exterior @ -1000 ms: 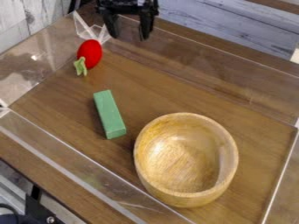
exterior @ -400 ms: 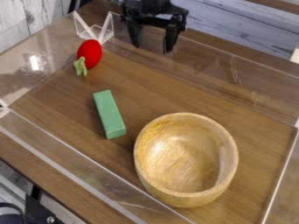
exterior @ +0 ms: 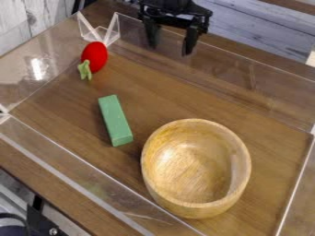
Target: Move the red object to the left side of the table
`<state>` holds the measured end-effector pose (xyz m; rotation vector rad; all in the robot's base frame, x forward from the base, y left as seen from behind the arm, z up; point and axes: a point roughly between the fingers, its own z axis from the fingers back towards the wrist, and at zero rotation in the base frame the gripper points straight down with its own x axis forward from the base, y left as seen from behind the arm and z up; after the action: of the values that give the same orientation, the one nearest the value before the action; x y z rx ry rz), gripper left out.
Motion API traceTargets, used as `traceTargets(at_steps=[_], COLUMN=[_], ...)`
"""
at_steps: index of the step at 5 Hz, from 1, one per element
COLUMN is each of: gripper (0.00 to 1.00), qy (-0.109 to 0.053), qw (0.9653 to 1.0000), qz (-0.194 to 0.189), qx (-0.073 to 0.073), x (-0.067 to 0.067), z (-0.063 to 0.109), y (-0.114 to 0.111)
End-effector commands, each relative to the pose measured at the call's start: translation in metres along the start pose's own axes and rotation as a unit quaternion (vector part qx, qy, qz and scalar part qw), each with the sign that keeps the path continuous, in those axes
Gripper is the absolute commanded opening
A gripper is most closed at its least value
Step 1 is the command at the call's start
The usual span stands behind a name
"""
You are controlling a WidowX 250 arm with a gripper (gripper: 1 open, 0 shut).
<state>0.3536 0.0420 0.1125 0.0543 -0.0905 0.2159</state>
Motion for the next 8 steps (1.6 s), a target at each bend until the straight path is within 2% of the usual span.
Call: traceTargets(at_steps=[1, 2, 4, 6, 7, 8], gripper=[1.00, 1.00, 1.00, 1.00, 1.00, 1.00], qy=[-0.037, -0.043, -0.046, -0.045, -0.039, -0.034], qw=[0.9993, 0.9990, 0.9984, 0.9972, 0.9971, 0.9971], qz=[-0.001, -0.006, 0.024, 0.047, 0.053, 0.059], qx=[0.003, 0.007, 0.022, 0.038, 0.037, 0.034], x=[-0.002, -0.007, 0.000, 0.002, -0.002, -0.006], z=[0.019, 0.014, 0.029, 0.023, 0.029, 0.031], y=[0.003, 0.006, 0.013, 0.004, 0.011, 0.007])
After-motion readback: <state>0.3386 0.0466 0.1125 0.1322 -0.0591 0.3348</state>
